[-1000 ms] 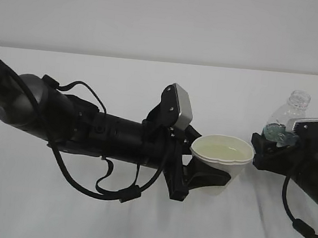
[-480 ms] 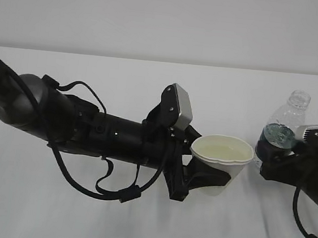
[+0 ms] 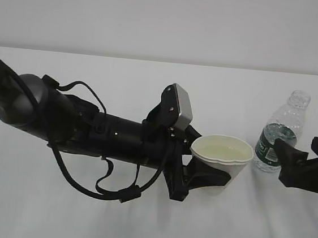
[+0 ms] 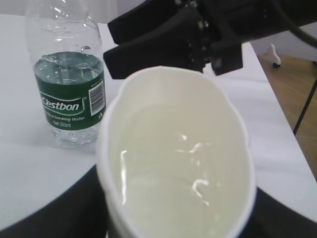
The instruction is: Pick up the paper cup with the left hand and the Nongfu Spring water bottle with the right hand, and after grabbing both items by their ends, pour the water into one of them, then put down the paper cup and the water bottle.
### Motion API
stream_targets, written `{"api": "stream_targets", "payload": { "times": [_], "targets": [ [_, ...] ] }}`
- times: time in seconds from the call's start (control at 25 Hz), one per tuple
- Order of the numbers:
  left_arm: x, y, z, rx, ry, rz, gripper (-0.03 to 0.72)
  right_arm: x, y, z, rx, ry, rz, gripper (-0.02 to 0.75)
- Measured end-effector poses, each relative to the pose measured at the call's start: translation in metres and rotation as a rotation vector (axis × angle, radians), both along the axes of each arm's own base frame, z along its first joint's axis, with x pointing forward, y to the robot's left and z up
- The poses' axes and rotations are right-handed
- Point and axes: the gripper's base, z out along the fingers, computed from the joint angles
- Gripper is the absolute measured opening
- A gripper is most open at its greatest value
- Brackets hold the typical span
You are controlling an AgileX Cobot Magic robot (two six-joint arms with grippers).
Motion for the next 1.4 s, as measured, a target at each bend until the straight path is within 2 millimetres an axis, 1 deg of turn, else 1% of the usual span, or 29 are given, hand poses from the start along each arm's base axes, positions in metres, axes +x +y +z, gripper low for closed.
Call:
{"api": "stream_targets", "payload": {
  "times": [0.24, 0.44, 0.64, 0.8, 1.04, 1.4],
  "targets": [
    [0.003, 0.001, 0.001, -0.014, 0.011, 0.03, 0.426, -0.016, -0.002, 0.025, 0.009, -0.09, 0.0, 0.596],
    [0.014, 0.011, 0.002, -0.023, 0.017, 0.08, 0.426, -0.028, -0.003, 0.033, 0.025, -0.117, -0.003, 0.596],
    [0.027, 0.025, 0.002, -0.024, 0.017, 0.129, 0.426, -0.038, -0.003, 0.033, 0.065, -0.102, -0.012, 0.595],
    [0.035, 0.033, 0.002, -0.026, 0.018, 0.158, 0.426, -0.038, -0.003, 0.033, 0.082, -0.096, -0.016, 0.595],
    [0.049, 0.051, 0.003, -0.034, 0.017, 0.209, 0.426, -0.038, -0.003, 0.033, 0.086, -0.095, -0.017, 0.595],
    [0.076, 0.093, 0.004, -0.05, 0.013, 0.325, 0.426, -0.038, -0.003, 0.033, 0.086, -0.095, -0.017, 0.594]
  ]
}}
